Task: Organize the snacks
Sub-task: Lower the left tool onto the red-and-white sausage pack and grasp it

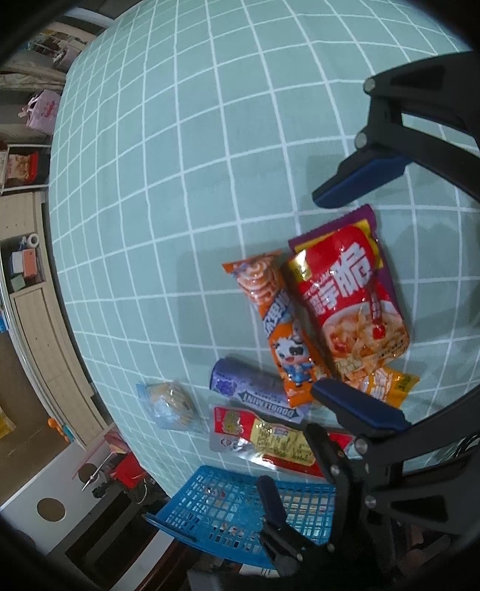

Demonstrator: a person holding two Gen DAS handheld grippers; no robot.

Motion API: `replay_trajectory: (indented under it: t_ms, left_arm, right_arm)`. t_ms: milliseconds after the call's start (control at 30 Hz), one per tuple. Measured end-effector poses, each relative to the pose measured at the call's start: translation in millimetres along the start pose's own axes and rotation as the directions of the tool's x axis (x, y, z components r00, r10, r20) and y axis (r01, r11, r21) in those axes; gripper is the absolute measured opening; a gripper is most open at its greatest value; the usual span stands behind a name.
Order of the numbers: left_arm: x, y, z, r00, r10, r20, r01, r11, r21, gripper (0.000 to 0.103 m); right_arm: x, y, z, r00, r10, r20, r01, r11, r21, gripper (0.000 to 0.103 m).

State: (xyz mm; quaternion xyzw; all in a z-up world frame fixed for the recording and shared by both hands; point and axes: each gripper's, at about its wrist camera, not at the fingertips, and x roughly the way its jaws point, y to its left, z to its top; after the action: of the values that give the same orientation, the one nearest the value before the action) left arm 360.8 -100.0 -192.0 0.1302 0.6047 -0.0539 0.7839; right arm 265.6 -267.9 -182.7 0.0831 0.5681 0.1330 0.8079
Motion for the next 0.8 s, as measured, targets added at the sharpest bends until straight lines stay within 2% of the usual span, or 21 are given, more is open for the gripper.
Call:
replay_trajectory:
  t_ms: [100, 267, 400, 533, 567, 667, 800]
  left_arm:
    - [17, 9, 3, 0.999, -0.020, -0.037, 0.018, 0.999, -0.049, 0.084]
    - [35, 28, 7, 0.990, -0.129, -0.065, 0.118, 0.980, -0.159, 0.085]
    - [39, 30, 10, 0.989, -0.135, -0.055, 0.126, 0.983, -0.134, 0.085]
    - [36, 8, 20, 0.990, -0.136, -0.026, 0.132, 0.985, -0.113, 0.085]
    - [35, 8, 21, 0.990, -0.136, -0.024, 0.133, 0.985, -0.111, 0.082]
    - [21, 2, 21, 0.990, -0.138, -0.004, 0.137, 0.985, -0.110, 0.055]
    - [16, 7, 21, 0.988, -0.152, 0.001, 0.150, 0.980, -0.133, 0.047]
  right_arm:
    - [1, -1, 0, 1.000, 0.001, 0.000, -0.001, 1.000, -0.001, 0.096]
    - [3, -4, -1, 1.000, 0.000, -0.004, 0.000, 1.000, 0.006, 0.096]
    - [5, -7, -1, 1.000, -0.002, -0.010, 0.002, 1.000, 0.012, 0.096]
    - [6, -7, -2, 1.000, -0.005, -0.015, 0.005, 1.000, 0.011, 0.096]
    - [6, -6, -3, 1.000, -0.005, -0.015, 0.005, 1.000, 0.008, 0.096]
    - [5, -5, -3, 1.000, -0.005, -0.013, 0.005, 1.000, 0.003, 0.096]
    - [7, -3, -4, 1.000, -0.008, -0.012, 0.008, 1.000, 0.014, 0.096]
